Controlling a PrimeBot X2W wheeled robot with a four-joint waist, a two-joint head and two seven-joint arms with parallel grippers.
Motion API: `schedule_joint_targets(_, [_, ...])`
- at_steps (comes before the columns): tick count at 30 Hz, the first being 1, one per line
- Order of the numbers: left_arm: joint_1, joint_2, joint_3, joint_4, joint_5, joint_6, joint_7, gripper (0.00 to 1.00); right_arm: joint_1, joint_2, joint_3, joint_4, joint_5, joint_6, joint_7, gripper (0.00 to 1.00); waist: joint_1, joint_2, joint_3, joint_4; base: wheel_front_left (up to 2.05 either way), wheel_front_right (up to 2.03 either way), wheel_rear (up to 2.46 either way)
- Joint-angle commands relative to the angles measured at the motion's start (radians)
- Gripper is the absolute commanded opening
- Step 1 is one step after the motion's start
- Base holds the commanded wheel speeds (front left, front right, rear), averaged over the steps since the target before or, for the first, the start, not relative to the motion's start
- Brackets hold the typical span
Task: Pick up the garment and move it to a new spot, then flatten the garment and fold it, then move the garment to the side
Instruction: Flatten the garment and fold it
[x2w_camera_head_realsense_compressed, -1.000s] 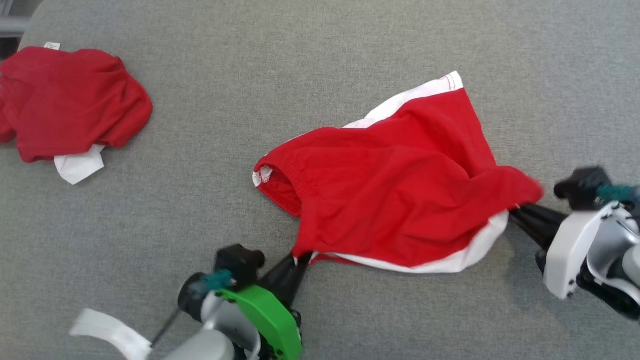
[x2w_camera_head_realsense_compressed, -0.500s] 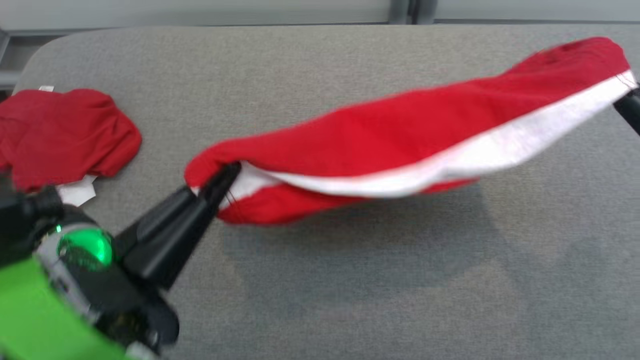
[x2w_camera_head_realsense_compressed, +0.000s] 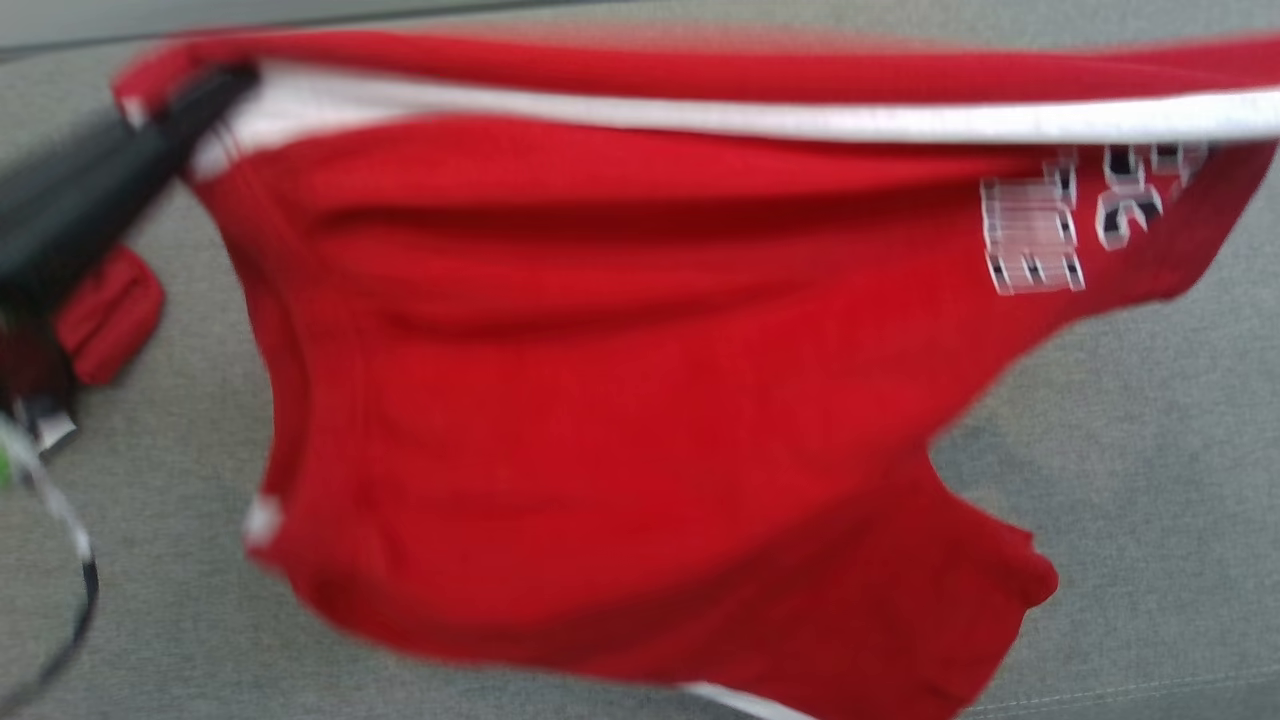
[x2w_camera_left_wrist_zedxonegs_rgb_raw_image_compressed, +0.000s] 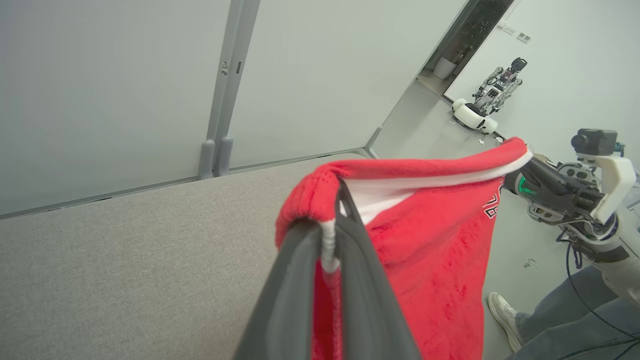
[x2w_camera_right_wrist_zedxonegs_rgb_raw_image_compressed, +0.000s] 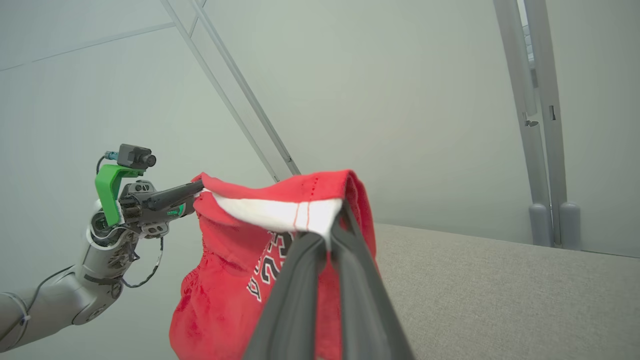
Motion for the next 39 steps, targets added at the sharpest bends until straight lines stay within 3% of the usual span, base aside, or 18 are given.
schedule_joint_targets(1, [-0.162, -0.056, -0.052, 0.145, 0.049, -0.020, 0.032, 0.00, -0.174, 0.029, 0.091, 0.076, 0.018, 0.001, 0.011, 0.00, 0.0001, 0.0000, 0.200, 0.008, 0.00, 0.00, 0.00])
schedule_joint_targets(2, [-0.162, -0.056, -0.052, 0.145, 0.049, -0.020, 0.032, 0.00, -0.174, 0.029, 0.091, 0.076, 0.018, 0.001, 0.011, 0.00, 0.0001, 0.0000, 0.200, 0.008, 0.00, 0.00, 0.00])
schedule_joint_targets(3, [-0.239, -0.092, -0.083, 0.218, 0.068, -0.028, 0.047, 0.00, -0.271, 0.055, 0.145, 0.122, 0.009, 0.001, 0.019, 0.00, 0.0001, 0.0000, 0.230, 0.007, 0.00, 0.00, 0.00])
schedule_joint_targets(5, [-0.409, -0.158, -0.144, 0.388, 0.139, -0.045, 0.067, 0.00, -0.504, 0.154, 0.269, 0.248, -0.023, 0.001, 0.042, 0.00, 0.0001, 0.0000, 0.289, 0.000, 0.00, 0.00, 0.00])
schedule_joint_targets(8, [-0.630, -0.266, -0.209, 0.626, 0.249, -0.085, 0.042, 0.00, -0.868, 0.372, 0.410, 0.527, -0.125, 0.001, 0.045, 0.00, 0.0001, 0.0000, 0.351, -0.020, 0.00, 0.00, 0.00])
schedule_joint_targets(12, [-0.819, -0.403, -0.262, 0.895, 0.359, -0.201, -0.057, 0.00, -1.237, 0.647, 0.479, 0.961, -0.288, 0.001, -0.019, 0.00, 0.0001, 0.0000, 0.388, -0.041, 0.00, 0.00, 0.00])
schedule_joint_targets(16, [-0.937, -0.475, -0.295, 1.107, 0.449, -0.302, -0.175, 0.00, -1.480, 0.841, 0.477, 1.273, -0.392, 0.001, -0.075, 0.00, 0.0001, 0.0000, 0.433, -0.070, 0.00, 0.00, 0.00])
schedule_joint_targets(20, [-0.946, -0.510, -0.326, 1.241, 0.504, -0.376, -0.298, 0.00, -1.531, 0.943, 0.499, 1.382, -0.427, 0.001, -0.099, 0.00, 0.0001, 0.0000, 0.489, -0.100, 0.00, 0.00, 0.00])
schedule_joint_targets(25, [-0.820, -0.513, -0.415, 1.278, 0.512, -0.397, -0.420, 0.00, -1.367, 0.915, 0.526, 1.266, -0.399, 0.001, -0.121, 0.00, 0.0001, 0.0000, 0.486, -0.106, 0.00, 0.00, 0.00])
schedule_joint_targets(34, [-0.483, -0.420, -0.542, 1.171, 0.360, -0.397, -0.589, 0.00, -0.870, 0.668, 0.584, 1.005, -0.433, 0.001, -0.103, 0.00, 0.0001, 0.0000, 0.394, -0.106, 0.00, 0.00, 0.00])
schedule_joint_targets(39, [-0.347, -0.375, -0.591, 1.098, 0.313, -0.396, -0.663, 0.00, -0.674, 0.592, 0.545, 0.902, -0.444, 0.000, -0.102, 0.00, 0.0001, 0.0000, 0.340, -0.090, 0.00, 0.00, 0.00])
